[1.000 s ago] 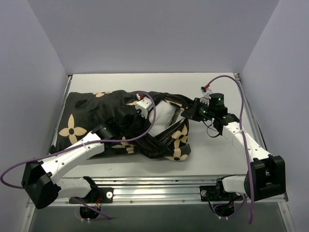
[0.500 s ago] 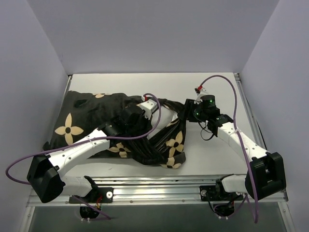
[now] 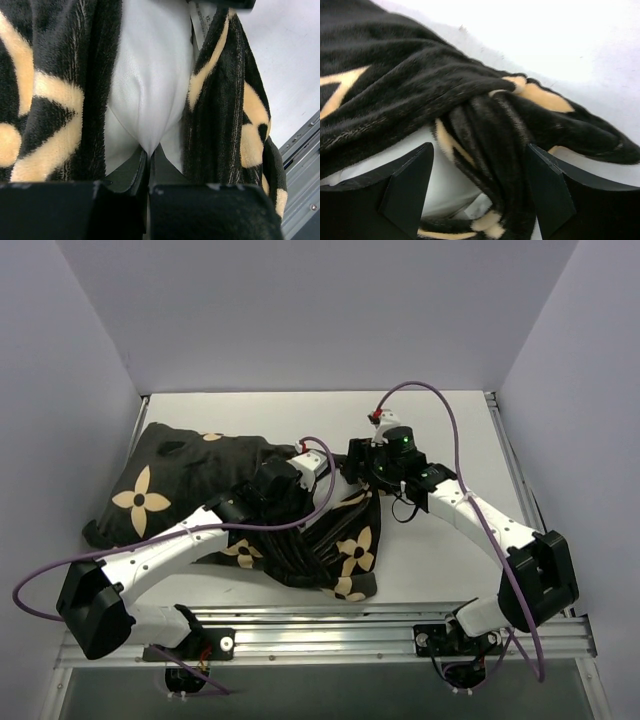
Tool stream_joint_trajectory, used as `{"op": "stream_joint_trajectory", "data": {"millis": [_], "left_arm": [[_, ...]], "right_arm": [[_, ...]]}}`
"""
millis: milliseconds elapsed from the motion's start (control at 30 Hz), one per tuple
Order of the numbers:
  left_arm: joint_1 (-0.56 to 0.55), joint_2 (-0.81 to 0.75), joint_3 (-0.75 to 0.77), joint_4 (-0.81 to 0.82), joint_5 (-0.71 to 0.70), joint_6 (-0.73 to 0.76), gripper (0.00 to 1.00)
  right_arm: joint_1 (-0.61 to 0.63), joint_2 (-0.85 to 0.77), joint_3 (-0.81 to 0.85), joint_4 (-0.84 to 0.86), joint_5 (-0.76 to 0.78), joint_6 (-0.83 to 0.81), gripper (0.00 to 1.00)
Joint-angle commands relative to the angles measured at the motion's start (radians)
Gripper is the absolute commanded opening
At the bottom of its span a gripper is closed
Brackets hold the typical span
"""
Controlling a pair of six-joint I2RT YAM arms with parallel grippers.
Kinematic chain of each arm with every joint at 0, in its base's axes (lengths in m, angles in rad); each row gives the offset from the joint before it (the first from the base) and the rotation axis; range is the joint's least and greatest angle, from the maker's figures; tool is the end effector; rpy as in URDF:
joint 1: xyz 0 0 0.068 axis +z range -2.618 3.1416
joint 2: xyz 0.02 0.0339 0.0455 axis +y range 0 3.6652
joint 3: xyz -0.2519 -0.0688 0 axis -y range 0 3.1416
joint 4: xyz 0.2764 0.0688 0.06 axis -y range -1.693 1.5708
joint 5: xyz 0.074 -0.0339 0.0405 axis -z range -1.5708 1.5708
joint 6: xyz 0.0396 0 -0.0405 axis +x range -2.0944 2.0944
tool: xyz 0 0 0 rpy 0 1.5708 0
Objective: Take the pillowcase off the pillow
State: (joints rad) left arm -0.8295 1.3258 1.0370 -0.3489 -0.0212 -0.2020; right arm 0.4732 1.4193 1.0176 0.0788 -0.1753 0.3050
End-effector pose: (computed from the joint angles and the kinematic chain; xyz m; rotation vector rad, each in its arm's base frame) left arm 0.2249 -0.2445 0.2690 0.6871 2.1568 -0.5414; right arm 0.3235 0.1734 0.2738 -0.2860 1.9282 0.6894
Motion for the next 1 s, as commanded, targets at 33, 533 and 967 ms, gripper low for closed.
{"op": "stream_joint_trajectory", "data": {"millis": [33,533,967], "left_arm": [[-0.003,0.013,0.014,-0.059,-0.006,0.007,0.02],[-0.002,-0.154,-0.044,-0.075,0.013,0.003,0.02],[0.02,-0.409,-0.212,0.237,-0.008,-0.063,0.02]], "right_arm": [[0.038,0.027,0.038,-0.002,0.046,-0.03,0.69],[-0.176,0.118,-0.005,0.016,0.105,-0.001,0.0],[-0.194,0.159,-0.085,0.099,-0.118,0.097,0.0]]}}
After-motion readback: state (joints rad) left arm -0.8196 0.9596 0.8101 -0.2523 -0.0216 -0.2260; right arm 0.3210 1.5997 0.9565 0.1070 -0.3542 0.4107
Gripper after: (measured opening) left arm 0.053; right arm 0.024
